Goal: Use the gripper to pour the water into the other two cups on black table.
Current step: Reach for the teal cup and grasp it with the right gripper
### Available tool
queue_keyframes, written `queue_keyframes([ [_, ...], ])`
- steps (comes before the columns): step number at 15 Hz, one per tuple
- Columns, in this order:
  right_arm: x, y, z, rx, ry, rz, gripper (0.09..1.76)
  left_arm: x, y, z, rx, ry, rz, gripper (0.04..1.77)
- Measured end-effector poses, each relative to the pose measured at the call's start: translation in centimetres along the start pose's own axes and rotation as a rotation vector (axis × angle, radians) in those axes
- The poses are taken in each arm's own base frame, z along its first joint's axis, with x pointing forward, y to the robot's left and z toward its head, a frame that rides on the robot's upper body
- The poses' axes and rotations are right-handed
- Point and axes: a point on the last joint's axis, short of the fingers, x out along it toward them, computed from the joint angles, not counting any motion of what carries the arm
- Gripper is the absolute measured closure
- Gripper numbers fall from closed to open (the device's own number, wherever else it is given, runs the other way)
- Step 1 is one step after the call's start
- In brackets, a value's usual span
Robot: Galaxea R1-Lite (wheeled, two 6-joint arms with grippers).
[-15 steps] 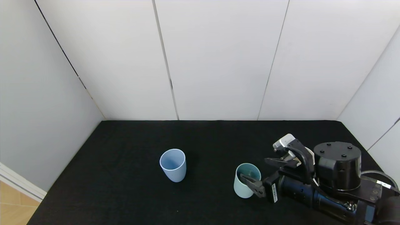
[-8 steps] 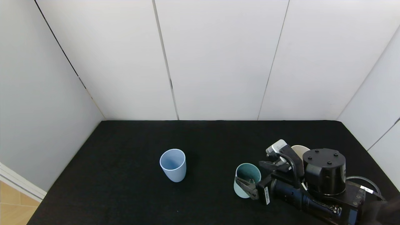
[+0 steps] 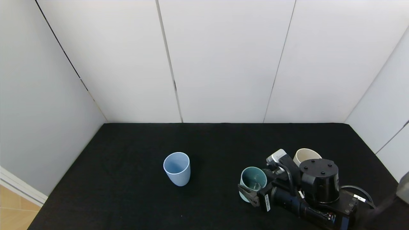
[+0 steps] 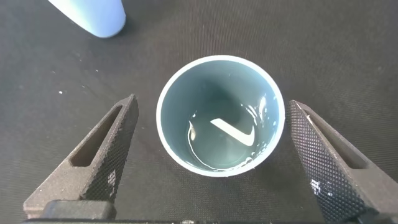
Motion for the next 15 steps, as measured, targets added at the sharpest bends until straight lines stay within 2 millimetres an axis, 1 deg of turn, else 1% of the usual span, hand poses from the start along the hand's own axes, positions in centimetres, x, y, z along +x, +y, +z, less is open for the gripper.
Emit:
queue_keyframes([
  [8,1.7,-0.3,-2.2,0.003,0.014,-0.005,0.14,0.0,0.0,0.0,0.0,0.0,0.0,0.09],
  [12,2.3,-0.5,-2.6,0.004,-0.031,-0.005,0.14,0.0,0.0,0.0,0.0,0.0,0.0,0.09],
  [15,2.6,-0.5,-3.4,0.004,-0.01,-0.007,0.14,0.0,0.0,0.0,0.0,0.0,0.0,0.09],
])
